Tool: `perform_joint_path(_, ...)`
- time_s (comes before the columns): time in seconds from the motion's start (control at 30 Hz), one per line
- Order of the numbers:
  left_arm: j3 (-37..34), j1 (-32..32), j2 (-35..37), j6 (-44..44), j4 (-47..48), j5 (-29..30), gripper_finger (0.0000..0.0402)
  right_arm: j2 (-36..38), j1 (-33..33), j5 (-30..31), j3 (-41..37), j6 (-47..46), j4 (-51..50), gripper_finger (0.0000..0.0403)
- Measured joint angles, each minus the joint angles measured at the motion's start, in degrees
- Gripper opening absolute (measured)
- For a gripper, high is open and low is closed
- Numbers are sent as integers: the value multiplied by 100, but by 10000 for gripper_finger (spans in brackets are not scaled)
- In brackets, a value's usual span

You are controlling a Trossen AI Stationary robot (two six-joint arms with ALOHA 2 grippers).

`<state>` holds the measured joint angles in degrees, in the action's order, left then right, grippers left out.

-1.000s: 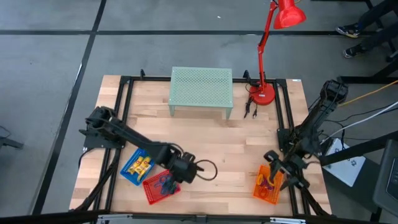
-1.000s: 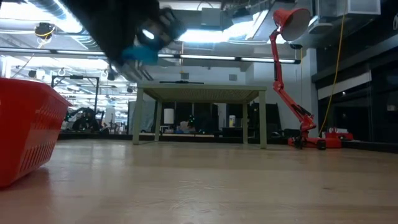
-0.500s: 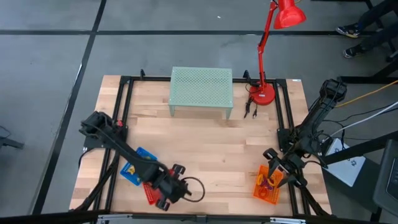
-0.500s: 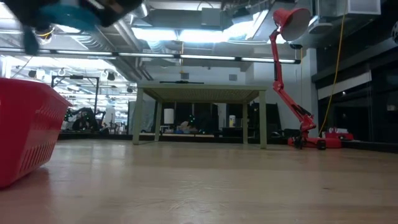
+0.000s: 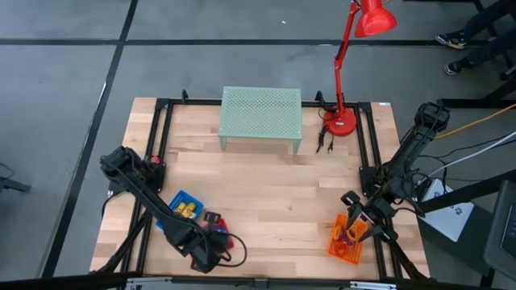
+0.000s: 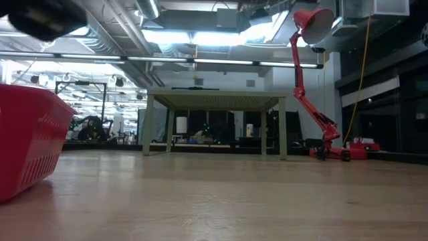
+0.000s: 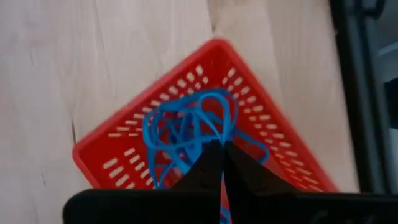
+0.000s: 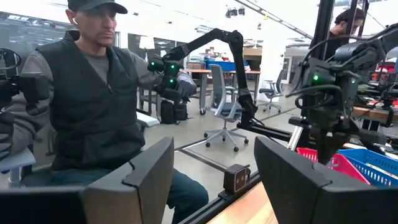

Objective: Pick & Place Office Desk Supplies
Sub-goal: Put the blue rubber band into the red bin, then return to Home Position

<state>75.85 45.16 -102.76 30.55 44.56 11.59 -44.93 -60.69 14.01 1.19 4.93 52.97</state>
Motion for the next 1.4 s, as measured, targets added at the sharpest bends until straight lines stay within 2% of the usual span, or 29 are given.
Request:
perform_joint_path(0.43, -749, 84, 274, 512, -495, 380, 12, 0, 2, 11, 0, -107, 15, 225)
perform_joint_path(0.67, -810, 130, 365, 782, -623, 400, 71, 0, 2, 12, 0, -107, 15, 225)
perform_joint_path(0.9, -810, 132, 365, 785, -735, 767, 137, 0, 2, 13, 0, -113, 15, 225)
perform_joint_path(1.0, -810, 184, 425, 786, -752, 1388, 153, 0, 2, 10, 2, -160, 15, 225)
perform_joint_path(1.13, -809, 499, 828, 483, -1006, 3162, 158, 0, 2, 10, 2, -216, 15, 225)
perform_joint_path(1.2, -809, 676, 1126, 297, -1039, 3826, 158, 0, 2, 10, 2, -216, 13, 225)
perform_joint_path(1.3, -808, 861, 1576, -87, -1250, 4112, 157, 0, 2, 10, 2, -214, 34, 225)
perform_joint_path(1.4, -808, 897, 1869, -398, -1477, 3793, 160, 0, 2, 10, 2, -212, 61, 225)
